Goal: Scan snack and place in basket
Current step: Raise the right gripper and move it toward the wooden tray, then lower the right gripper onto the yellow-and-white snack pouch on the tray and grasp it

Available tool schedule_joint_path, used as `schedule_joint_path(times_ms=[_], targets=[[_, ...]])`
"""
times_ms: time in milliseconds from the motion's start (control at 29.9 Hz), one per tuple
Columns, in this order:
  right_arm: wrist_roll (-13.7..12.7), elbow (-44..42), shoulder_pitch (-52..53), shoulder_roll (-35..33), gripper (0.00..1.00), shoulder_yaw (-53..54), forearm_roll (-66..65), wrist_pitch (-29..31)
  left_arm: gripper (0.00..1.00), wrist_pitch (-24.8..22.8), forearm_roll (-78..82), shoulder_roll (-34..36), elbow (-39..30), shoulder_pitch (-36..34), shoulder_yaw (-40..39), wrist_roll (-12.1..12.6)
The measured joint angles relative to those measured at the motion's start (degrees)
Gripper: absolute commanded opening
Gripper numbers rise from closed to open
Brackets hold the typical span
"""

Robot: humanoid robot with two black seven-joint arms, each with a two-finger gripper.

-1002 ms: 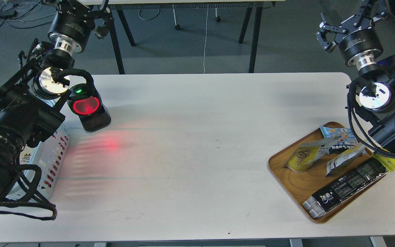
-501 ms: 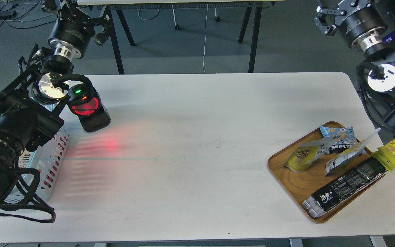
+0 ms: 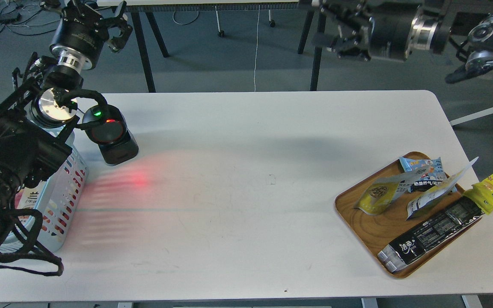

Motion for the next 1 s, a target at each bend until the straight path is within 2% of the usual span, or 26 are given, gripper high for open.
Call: schedule_joint_path(times_ms=[301,468,768,935,1002], targets=[[0.0,21.5,18.9,0.1,0.98,-15.6,-26.8,-5.4,1.00,0.0,0.0,1.5,0.0,0.0,0.0,0.1],[0.0,27.5,22.4,0.3,0.94,-22.2,-42.6,-9.4,1.00,0.0,0.0,1.6,0.0,0.0,0.1,0.1],[0.0,26.5,20.7,-0.1,0.91,-33.0,-70.4,-17.2,1.00,0.0,0.1,2.7,0.0,0.0,0.2,0.2],[0.0,19.3,14.5,1.0,0.68,-34.0,-73.7,-18.1,1.00,0.0,0.1,2.8,0.0,0.0,0.4,0.2],[0.0,15.5,11.9,2.0,0.63,-34.0,-74.0,-18.2,1.00,0.0,0.1,2.8,0.0,0.0,0.5,0.2]])
